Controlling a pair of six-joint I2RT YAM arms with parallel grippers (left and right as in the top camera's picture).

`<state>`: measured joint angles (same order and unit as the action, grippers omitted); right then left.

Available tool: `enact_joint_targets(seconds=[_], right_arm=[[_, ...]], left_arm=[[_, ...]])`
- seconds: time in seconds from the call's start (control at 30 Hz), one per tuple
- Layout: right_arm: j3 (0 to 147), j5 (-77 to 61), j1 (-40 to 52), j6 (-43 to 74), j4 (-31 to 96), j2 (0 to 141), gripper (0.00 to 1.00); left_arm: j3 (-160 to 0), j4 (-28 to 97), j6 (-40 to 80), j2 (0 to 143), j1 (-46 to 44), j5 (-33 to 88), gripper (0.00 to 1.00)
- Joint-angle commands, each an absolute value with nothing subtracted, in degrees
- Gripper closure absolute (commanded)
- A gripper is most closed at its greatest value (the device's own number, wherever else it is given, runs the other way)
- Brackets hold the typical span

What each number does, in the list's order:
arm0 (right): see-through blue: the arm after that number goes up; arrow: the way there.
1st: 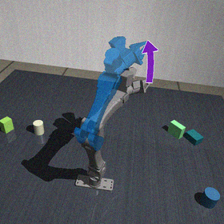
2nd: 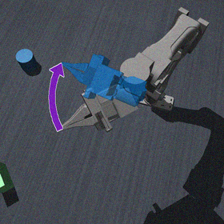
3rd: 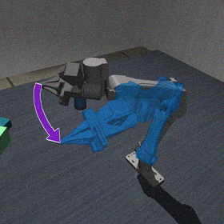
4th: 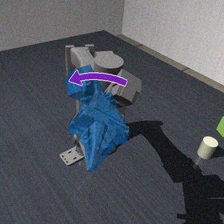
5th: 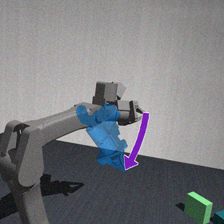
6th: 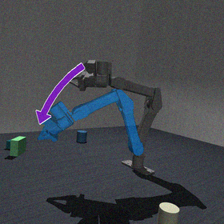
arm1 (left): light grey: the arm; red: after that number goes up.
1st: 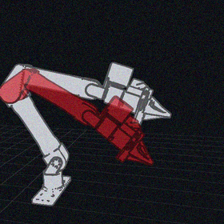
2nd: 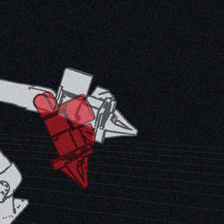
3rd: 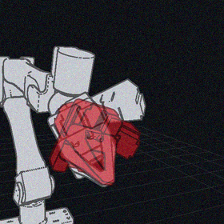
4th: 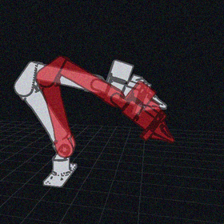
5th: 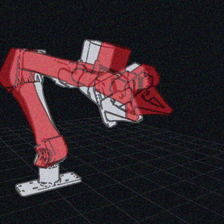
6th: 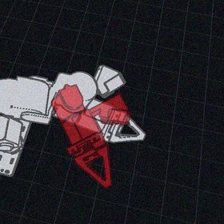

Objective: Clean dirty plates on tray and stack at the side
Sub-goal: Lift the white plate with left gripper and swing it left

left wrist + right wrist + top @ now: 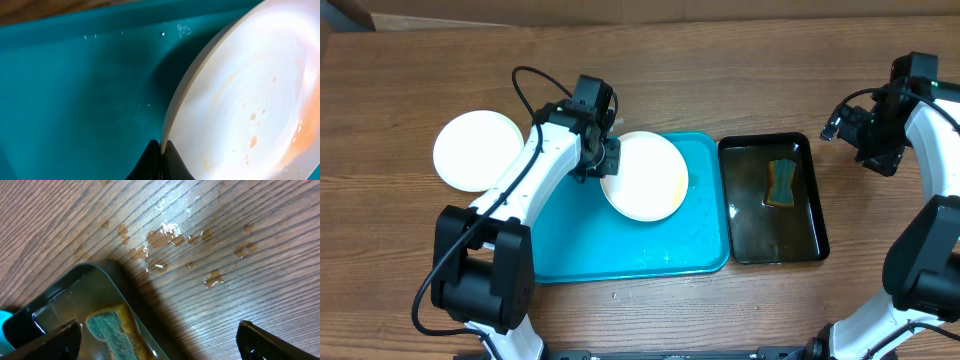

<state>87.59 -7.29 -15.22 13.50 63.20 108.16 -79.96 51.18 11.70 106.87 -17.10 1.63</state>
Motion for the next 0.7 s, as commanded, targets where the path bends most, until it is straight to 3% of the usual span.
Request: enact_joint_targets(seconds=[0.0, 0.33, 0.67], right_arm=[[88.0, -7.8, -15.1, 13.6, 63.1, 107.4, 0.00], [88.0, -7.8, -15.1, 13.6, 63.1, 107.4, 0.00], [88.0, -7.8, -15.1, 13.6, 63.1, 107.4, 0.00]], left_arm=[[-85.8, 53.4, 9.6, 105.6, -16.7, 1.5, 0.96], [-96.5, 57.3, 12.6, 105.6, -22.0, 0.0, 0.96], [-99.6, 52.4, 15.5, 105.6, -34.9, -15.4, 0.96]])
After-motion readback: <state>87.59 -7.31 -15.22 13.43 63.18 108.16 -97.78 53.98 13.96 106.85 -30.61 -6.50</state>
